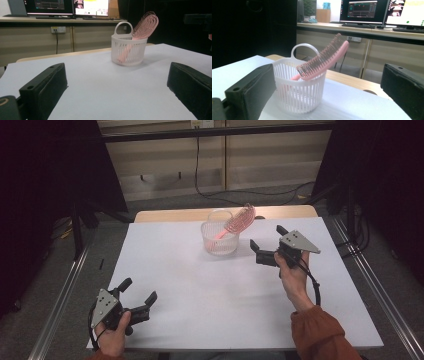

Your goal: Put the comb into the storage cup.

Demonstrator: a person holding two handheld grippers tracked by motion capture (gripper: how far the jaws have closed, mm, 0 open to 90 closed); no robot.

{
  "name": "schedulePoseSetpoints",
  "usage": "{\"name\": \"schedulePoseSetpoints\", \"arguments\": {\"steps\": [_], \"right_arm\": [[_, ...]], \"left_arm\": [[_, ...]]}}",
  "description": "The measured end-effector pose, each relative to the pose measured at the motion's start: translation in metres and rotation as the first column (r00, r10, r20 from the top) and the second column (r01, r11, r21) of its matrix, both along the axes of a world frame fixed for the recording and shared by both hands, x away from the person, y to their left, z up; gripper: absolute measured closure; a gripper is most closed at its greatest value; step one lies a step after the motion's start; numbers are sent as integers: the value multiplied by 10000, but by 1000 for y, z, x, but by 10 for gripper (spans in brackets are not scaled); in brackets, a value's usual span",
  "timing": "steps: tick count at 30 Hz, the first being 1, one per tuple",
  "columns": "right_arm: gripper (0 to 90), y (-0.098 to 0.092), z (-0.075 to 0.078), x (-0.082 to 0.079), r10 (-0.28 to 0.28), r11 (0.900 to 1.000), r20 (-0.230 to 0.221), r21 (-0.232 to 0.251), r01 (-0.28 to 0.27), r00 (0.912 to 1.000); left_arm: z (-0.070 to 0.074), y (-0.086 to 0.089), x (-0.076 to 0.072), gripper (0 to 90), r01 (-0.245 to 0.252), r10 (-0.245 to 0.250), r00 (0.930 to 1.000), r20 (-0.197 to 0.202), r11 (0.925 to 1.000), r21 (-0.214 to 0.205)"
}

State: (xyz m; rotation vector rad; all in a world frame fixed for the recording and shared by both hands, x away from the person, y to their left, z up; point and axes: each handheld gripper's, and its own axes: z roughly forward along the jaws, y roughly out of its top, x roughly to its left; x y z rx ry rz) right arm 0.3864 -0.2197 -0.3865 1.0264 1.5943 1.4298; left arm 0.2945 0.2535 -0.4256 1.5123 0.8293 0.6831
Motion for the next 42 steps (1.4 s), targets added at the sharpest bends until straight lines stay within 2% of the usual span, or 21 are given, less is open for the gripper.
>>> {"name": "schedulePoseSetpoints", "arguments": {"steps": [4,6,16,18,26,28,30,34,37,39,42], "right_arm": [[0,-10,1,-6,-183,9994,-73,289,185,9998],[0,-14,2,-10,-218,9992,-49,326,220,9997],[0,-22,-1,-32,-269,9996,145,100,268,9995],[0,-22,-3,-35,-296,9995,133,59,296,9995],[0,-30,-8,-45,-433,9990,-61,86,433,9990],[0,-32,-9,-48,-427,9990,-63,87,427,9991],[0,-34,-10,-51,-476,9989,19,57,476,9989],[0,-38,-15,-58,-569,9982,-130,-182,567,9983],[0,-42,-20,-63,-624,9980,-241,-119,621,9978],[0,-44,-21,-66,-685,9976,-219,-151,682,9974],[0,-46,-20,-72,-740,9971,-111,-185,737,9972]], "left_arm": [[0,0,-1,27,-35,35,10000,29,10000,-89],[0,-1,-1,28,-154,154,9999,79,9999,54],[0,-1,-2,28,-183,184,9998,52,9997,-137],[0,-2,-1,28,-377,377,9993,38,9993,46],[0,-1,-1,31,-650,651,9978,-103,9978,122],[0,-1,-1,32,-602,600,9979,-228,9982,-64],[1,-2,-1,32,-624,624,9978,-204,9981,5],[1,-2,-2,31,-490,487,9987,-149,9986,-188],[1,-1,-2,31,-503,500,9987,-127,9985,-216],[1,-1,-2,31,-559,558,9984,-119,9984,-43],[1,-1,-3,31,-495,494,9987,-89,9986,-179]]}}
